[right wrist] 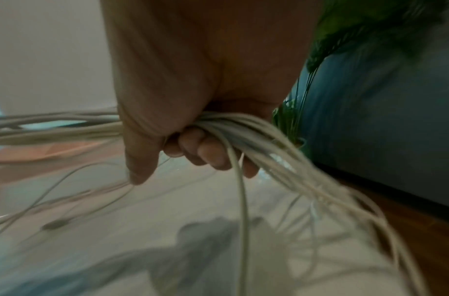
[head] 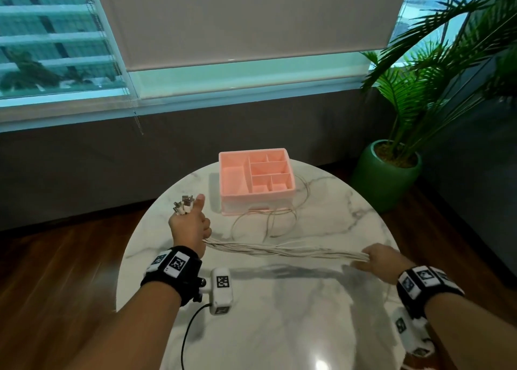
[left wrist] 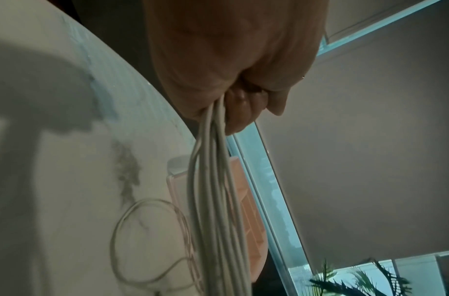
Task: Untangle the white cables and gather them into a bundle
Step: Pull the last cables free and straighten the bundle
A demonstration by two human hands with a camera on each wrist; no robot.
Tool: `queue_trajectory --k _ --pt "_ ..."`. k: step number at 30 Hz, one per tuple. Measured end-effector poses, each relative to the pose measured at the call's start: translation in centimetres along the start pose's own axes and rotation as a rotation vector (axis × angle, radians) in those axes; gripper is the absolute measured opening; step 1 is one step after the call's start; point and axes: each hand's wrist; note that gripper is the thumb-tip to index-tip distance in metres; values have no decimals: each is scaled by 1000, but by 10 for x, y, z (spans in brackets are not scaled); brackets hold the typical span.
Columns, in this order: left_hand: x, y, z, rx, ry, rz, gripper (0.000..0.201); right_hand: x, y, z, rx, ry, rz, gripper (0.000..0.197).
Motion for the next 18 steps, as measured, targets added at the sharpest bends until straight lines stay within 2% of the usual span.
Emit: queue_trajectory --k 4,7,11,15,18 --pt "-12 17 20 45 -15 99 30 3 -45 -43 -26 134 -40 19" --pt "-23 26 29 76 -25 187 28 3 -83 -61 -48 194 -218 15" --pt "-27 27 29 129 -24 240 32 6 -107 -63 -257 178 -387 13" --pt "-17 14 21 133 -41 160 39 6 -65 -59 -416 191 -284 13" --pt "-15 6 16 162 -15 126 42 7 -8 -53 -372 221 -168 19"
Point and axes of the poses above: each hand's wrist, its own x-axis towards the middle knuckle, its own y-axis out of the palm, z = x × y, and after that the axes turned 12 degrees about -z, right-handed
